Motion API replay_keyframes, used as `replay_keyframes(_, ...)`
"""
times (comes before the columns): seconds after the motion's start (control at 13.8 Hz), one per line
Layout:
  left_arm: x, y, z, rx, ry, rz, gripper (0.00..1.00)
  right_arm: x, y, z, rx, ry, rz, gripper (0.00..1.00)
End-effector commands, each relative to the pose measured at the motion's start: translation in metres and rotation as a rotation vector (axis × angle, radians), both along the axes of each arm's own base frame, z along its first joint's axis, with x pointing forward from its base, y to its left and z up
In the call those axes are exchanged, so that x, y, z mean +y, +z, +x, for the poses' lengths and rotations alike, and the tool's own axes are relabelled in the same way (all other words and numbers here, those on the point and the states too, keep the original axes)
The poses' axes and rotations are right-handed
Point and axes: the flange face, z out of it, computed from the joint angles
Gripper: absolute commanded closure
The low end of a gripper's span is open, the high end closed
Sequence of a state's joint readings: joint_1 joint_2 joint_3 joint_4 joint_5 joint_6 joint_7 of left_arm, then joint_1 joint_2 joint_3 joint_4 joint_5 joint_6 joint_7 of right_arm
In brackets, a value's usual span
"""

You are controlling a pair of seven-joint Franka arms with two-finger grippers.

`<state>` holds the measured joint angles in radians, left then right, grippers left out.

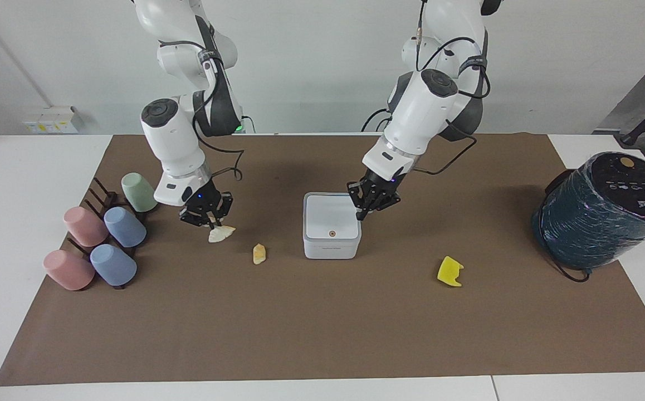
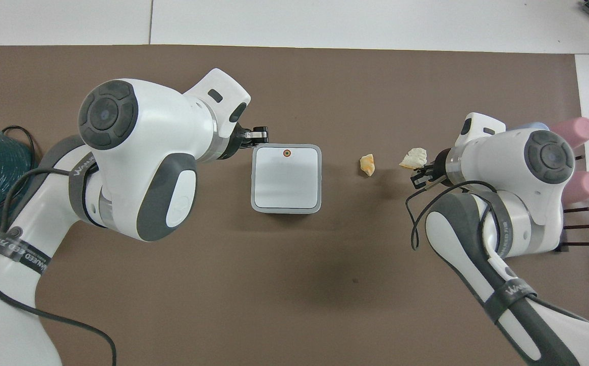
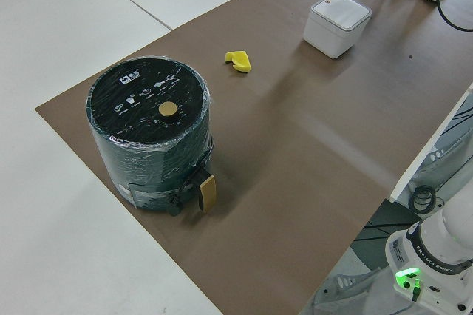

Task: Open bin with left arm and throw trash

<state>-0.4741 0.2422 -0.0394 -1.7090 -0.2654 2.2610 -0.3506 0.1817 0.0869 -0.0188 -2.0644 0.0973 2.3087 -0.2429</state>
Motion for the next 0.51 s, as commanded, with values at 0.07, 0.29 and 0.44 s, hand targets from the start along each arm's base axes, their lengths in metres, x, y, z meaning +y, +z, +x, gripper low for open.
replay_keyframes(0.07, -0.019, -0.025, 0.001, -0.013, 0.017, -0.034, 1.0, 0.005, 0.051, 0.006, 0.047, -0.156, 0.034, 1.0)
replay_keyframes(0.29, -0.03, -0.04, 0.0, -0.01, 0.009, -0.03, 1.0, 0.006, 0.081, 0.002, 0.078, -0.188, 0.024, 1.0)
replay_keyframes(0.44, -0.043, -0.055, -0.003, -0.015, -0.002, -0.029, 1.0, 0.005, 0.095, -0.005, 0.08, -0.188, 0.025, 1.0)
